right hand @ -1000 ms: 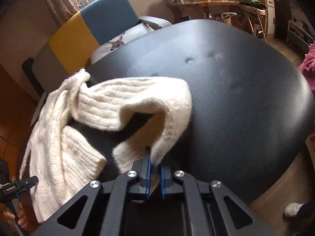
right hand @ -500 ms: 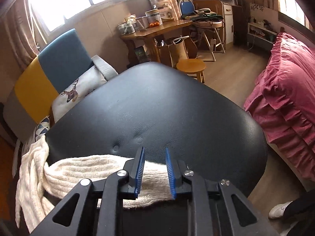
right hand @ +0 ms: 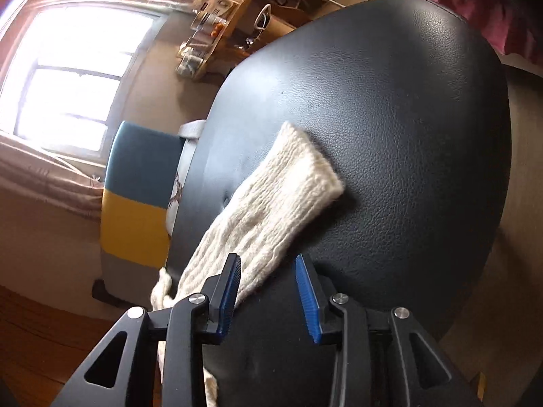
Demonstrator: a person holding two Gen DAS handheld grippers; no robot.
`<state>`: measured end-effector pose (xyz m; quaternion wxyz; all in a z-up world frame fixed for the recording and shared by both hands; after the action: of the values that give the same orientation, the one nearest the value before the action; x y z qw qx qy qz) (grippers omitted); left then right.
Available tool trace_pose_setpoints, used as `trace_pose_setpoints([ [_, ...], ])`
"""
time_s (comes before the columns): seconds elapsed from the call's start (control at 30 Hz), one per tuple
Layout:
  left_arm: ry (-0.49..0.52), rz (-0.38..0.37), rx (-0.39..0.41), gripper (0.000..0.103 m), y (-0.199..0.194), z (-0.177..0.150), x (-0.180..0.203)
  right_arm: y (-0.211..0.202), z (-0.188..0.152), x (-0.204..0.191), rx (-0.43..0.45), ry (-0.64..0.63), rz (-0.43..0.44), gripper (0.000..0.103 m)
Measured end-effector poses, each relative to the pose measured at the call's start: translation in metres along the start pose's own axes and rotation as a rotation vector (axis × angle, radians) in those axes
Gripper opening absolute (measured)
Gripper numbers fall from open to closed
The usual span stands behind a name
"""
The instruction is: Fold clothes
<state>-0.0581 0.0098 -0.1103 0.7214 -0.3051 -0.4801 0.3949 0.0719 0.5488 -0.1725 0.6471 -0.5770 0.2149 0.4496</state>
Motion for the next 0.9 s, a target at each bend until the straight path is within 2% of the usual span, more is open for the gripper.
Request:
trace_pose_setpoints([
  [0.07,-0.013,0.005,-0.005,0.047,0.002,-0.002,-0.004,0.006,0.004,-0.006,0.033,-0.011,-0.031,0.034],
  [0.13,-0.036,0.005,-0.015,0.047,0.004,-0.006,-0.009,0.011,0.007,-0.013,0.066,-0.023,-0.068,0.040],
  [0.2,-0.066,-0.002,-0.020,0.047,0.006,-0.009,-0.016,0.016,0.007,-0.019,0.112,-0.025,-0.090,0.042],
  [0.3,-0.096,-0.014,-0.019,0.047,0.004,-0.014,-0.023,0.021,0.006,-0.025,0.152,-0.043,-0.081,0.048],
  [0.4,-0.099,-0.031,-0.019,0.047,0.002,-0.020,-0.028,0.023,0.011,-0.026,0.161,0.003,-0.086,0.053],
  [0.47,-0.114,-0.045,-0.018,0.047,0.002,-0.024,-0.029,0.025,0.015,-0.025,0.156,0.021,-0.114,0.049],
  [0.5,-0.124,-0.056,-0.018,0.047,0.002,-0.026,-0.031,0.028,0.017,-0.027,0.148,0.007,-0.143,0.040],
  [0.53,-0.136,-0.069,-0.015,0.047,0.001,-0.027,-0.032,0.033,0.018,-0.029,0.133,-0.024,-0.179,0.021],
  [0.57,-0.146,-0.079,-0.012,0.047,-0.001,-0.029,-0.034,0.038,0.019,-0.032,0.117,-0.054,-0.215,0.010],
  [0.6,-0.153,-0.084,-0.010,0.047,-0.003,-0.031,-0.036,0.042,0.020,-0.037,0.106,-0.103,-0.255,0.007],
  [0.67,-0.145,-0.085,-0.001,0.047,-0.008,-0.033,-0.036,0.044,0.019,-0.056,0.092,-0.239,-0.318,0.007],
  [0.73,-0.114,-0.062,0.017,0.047,-0.013,-0.035,-0.036,0.037,0.018,-0.081,0.079,-0.352,-0.306,0.006],
  [0.83,-0.092,-0.050,0.025,0.047,-0.016,-0.036,-0.041,0.001,0.018,-0.131,0.099,-0.488,-0.221,0.006],
  [0.9,-0.083,-0.055,0.022,0.047,-0.016,-0.033,-0.045,-0.033,0.021,-0.162,0.145,-0.561,-0.171,0.004],
])
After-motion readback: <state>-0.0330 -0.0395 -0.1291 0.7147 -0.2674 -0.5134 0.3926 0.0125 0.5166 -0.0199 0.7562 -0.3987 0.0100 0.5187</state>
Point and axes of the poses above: each gripper's, at about its wrist camera, not at the fingertips, and y roughly the way its jaws point, x to its right, z to its top, the point moved 3 cm from there along y, roughly the way its jaws point, and after that the axes turned 2 degrees about x, right-handed, at the moved point
